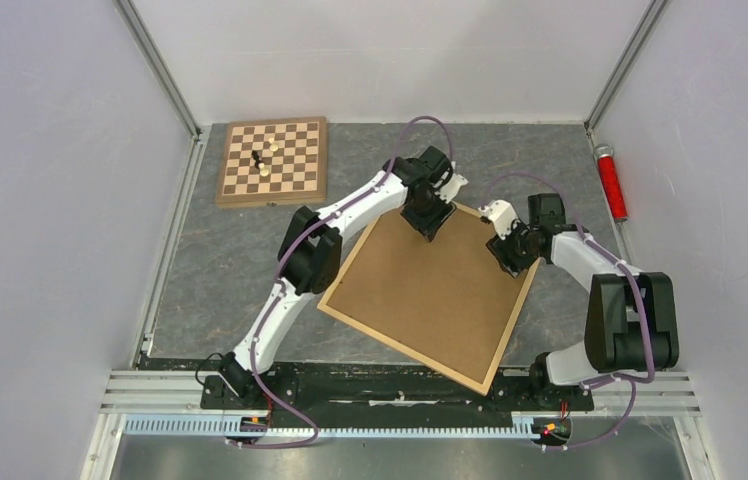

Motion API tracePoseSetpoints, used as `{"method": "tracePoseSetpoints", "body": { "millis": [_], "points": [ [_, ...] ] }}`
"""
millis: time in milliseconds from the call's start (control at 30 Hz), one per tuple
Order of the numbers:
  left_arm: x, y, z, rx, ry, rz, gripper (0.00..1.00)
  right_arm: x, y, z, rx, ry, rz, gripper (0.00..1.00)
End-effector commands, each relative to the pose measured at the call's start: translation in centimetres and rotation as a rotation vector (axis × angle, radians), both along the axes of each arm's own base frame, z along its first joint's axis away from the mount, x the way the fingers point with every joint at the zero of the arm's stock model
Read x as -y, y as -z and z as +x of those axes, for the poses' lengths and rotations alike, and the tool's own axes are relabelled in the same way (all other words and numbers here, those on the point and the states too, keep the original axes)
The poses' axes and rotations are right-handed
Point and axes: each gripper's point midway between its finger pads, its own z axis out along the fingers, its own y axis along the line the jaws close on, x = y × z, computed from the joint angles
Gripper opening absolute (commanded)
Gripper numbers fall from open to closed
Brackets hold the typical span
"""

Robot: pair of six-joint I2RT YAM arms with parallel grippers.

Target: Put the photo into the frame

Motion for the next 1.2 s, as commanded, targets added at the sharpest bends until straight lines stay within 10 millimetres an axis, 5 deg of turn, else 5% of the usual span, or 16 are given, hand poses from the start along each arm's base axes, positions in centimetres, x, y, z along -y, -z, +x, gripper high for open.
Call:
{"method": "tracePoseSetpoints", "body": {
  "millis": [0, 167, 300, 567, 833, 1167],
  "points": [
    [0.6, -7.2, -0.6, 0.077, 0.071, -0.129, 0.57, -1.9, -1.6, -1.7, -0.018, -0.031, 0.089, 0.58],
    [-0.6, -9.3, -2.7, 0.083, 0.12, -0.151, 0.57, -3.8, -2.7, -4.0, -0.034, -0.159, 0.16, 0.62],
    [-2.0, -9.4, -3.9, 0.086, 0.138, -0.135, 0.57, -3.0, -2.4, -4.4, -0.003, -0.127, 0.122, 0.64],
    [-5.2, -8.0, -5.3, 0.127, 0.147, -0.065, 0.57, 2.2, -4.7, 0.0, 0.184, 0.319, 0.005, 0.74],
    [-7.1, -6.9, -6.6, 0.129, 0.151, -0.022, 0.58, 5.9, -6.2, 3.7, 0.206, 0.465, -0.012, 0.77],
    [-6.1, -8.9, -9.0, 0.17, 0.151, -0.011, 0.6, 5.5, -4.8, -0.2, 0.089, 0.423, 0.086, 0.76]
  ]
}}
